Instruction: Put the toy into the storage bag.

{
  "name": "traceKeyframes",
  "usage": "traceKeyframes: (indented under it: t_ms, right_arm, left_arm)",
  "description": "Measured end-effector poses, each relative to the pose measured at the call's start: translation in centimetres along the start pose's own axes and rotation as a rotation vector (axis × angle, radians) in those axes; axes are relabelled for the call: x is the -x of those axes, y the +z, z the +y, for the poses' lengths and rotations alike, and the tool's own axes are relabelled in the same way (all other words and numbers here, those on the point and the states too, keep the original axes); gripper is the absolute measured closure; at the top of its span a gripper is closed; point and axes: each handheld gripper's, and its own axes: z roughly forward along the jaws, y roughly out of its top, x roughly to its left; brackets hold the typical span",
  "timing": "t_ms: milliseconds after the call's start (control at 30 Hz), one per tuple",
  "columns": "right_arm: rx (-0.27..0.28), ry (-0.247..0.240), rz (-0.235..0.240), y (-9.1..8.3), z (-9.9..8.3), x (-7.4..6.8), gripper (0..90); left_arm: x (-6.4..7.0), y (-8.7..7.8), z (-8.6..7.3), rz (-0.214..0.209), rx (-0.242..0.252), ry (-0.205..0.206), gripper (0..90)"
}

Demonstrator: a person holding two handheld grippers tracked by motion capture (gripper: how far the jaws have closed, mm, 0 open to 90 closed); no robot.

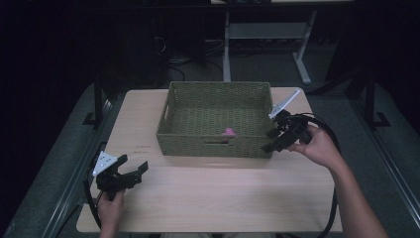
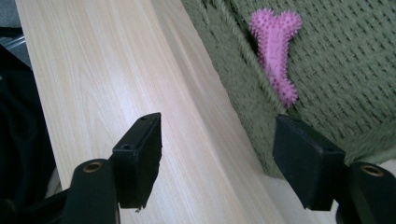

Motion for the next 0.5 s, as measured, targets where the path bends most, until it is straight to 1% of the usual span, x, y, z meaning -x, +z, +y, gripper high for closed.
traceKeyframes:
  t_ms: [167,500]
  right_arm:
    - [-0.011,0.008,-0.003,0.5,-1.2,0.1,32.3]
    - [-0.011,0.03,0.008,1.4,-3.2,0.0,32.3]
  left_arm:
    - [0.0,0.0,0.0,-0.001,0.0,0.002,13.0]
    - [0.1,0.0,0.0,0.0,0.001,0.001,13.0]
